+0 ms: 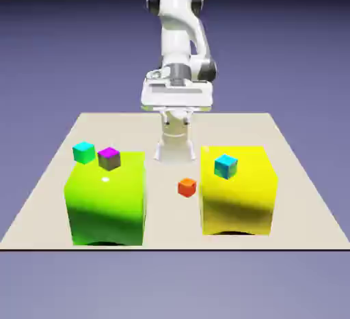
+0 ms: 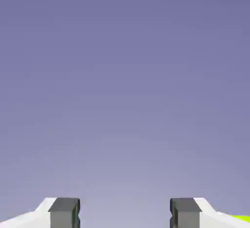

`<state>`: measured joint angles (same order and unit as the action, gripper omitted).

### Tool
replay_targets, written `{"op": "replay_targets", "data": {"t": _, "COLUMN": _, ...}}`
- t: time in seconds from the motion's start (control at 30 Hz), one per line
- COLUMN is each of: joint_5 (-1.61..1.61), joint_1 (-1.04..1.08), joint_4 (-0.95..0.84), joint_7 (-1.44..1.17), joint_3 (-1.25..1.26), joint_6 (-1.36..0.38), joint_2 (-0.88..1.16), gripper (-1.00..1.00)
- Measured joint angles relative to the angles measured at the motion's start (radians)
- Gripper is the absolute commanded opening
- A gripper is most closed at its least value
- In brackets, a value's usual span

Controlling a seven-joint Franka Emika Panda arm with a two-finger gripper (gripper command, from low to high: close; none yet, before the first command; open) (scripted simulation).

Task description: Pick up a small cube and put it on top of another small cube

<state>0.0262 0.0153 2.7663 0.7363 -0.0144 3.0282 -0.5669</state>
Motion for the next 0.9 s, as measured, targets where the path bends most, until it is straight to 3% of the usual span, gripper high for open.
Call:
{"op": "replay_targets", "data": {"t": 0.43, "joint_5": 0.024, "joint_1": 0.213, "joint_4": -0.364, "joint_7": -0.039, "joint_3": -0.458, "joint_6": -0.358, "joint_2": 0.395, "gripper": 0.00}}
{"op": "replay_targets", "data": {"t": 0.9, "joint_5": -0.183, "joint_1": 0.207, "joint_4": -0.542, "joint_7": -0.116, "joint_3": -0.933, "joint_6": -0.821, "joint_2": 0.902, "gripper": 0.00}}
